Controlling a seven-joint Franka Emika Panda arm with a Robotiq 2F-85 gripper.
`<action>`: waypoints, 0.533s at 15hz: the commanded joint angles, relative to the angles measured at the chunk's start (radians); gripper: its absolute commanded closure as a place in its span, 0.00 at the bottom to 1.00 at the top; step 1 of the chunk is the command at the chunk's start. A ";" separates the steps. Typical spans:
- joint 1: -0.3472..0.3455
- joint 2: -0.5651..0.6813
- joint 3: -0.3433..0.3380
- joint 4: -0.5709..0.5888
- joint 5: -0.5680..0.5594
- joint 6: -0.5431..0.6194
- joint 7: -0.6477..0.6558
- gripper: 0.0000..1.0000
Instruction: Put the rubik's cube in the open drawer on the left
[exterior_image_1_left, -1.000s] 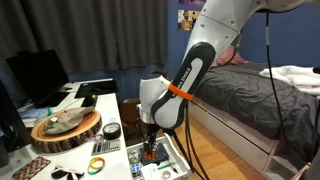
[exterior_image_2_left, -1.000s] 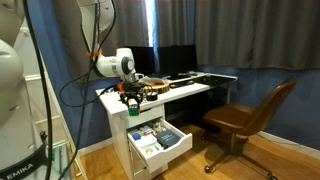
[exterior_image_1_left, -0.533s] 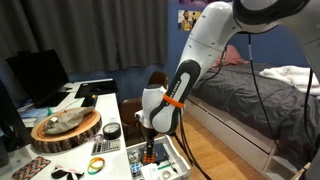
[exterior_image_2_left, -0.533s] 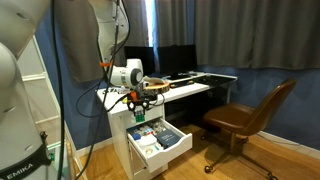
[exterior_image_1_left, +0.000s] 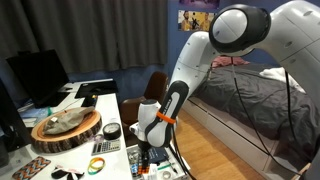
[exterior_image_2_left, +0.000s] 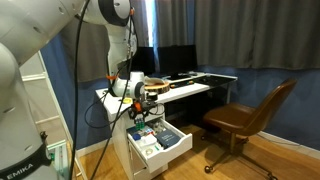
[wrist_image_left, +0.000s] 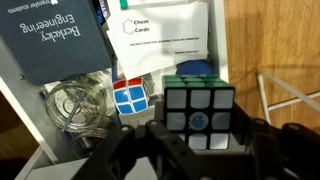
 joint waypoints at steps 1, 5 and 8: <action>-0.010 0.021 0.010 0.017 -0.020 -0.005 0.013 0.38; -0.014 0.024 0.010 0.018 -0.020 -0.005 0.013 0.38; -0.001 0.052 -0.003 0.048 -0.040 0.003 -0.003 0.63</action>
